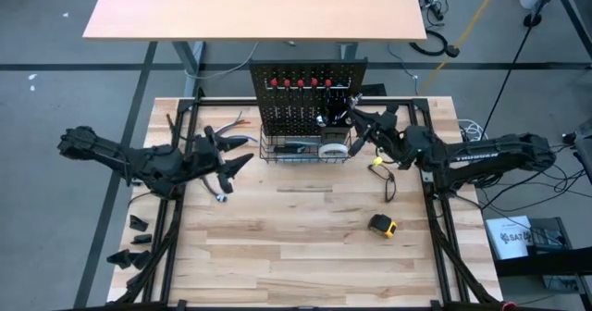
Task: Hang tools onto peg board
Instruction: Put the wrench into the pegboard bin, then hang the measuring tape into the pegboard basket
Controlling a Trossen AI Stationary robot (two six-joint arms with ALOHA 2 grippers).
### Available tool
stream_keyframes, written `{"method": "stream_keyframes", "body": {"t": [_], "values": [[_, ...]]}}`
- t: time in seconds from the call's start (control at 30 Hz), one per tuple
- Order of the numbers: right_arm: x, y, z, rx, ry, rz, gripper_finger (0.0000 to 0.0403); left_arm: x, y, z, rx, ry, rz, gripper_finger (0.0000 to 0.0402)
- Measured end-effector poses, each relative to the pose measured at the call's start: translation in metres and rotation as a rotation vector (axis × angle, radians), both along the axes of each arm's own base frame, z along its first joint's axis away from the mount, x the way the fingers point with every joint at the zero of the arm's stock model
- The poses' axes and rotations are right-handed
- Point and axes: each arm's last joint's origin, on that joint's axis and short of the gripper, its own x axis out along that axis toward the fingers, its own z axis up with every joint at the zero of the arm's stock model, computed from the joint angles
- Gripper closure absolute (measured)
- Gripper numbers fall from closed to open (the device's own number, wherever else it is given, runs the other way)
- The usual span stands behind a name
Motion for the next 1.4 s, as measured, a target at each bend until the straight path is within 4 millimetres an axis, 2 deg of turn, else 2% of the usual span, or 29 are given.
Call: {"method": "stream_keyframes", "body": {"t": [0.23, 0.6, 0.9, 1.4], "values": [[0.007, -0.011, -0.009, 0.016, 0.024, -0.044, 0.0397, 0.002, 0.003, -0.020, -0.060, 0.007, 0.019, 0.0176], [0.017, -0.019, -0.023, 0.051, 0.072, -0.084, 0.0396, 0.002, 0.003, -0.021, -0.061, 0.003, 0.019, 0.0176], [0.017, -0.020, -0.029, 0.065, 0.132, -0.128, 0.0396, 0.002, 0.003, -0.021, -0.061, 0.005, 0.019, 0.0176], [0.017, -0.015, -0.033, 0.094, 0.156, -0.106, 0.0283, 0.002, 0.003, -0.021, -0.061, 0.005, 0.018, 0.0176]]}}
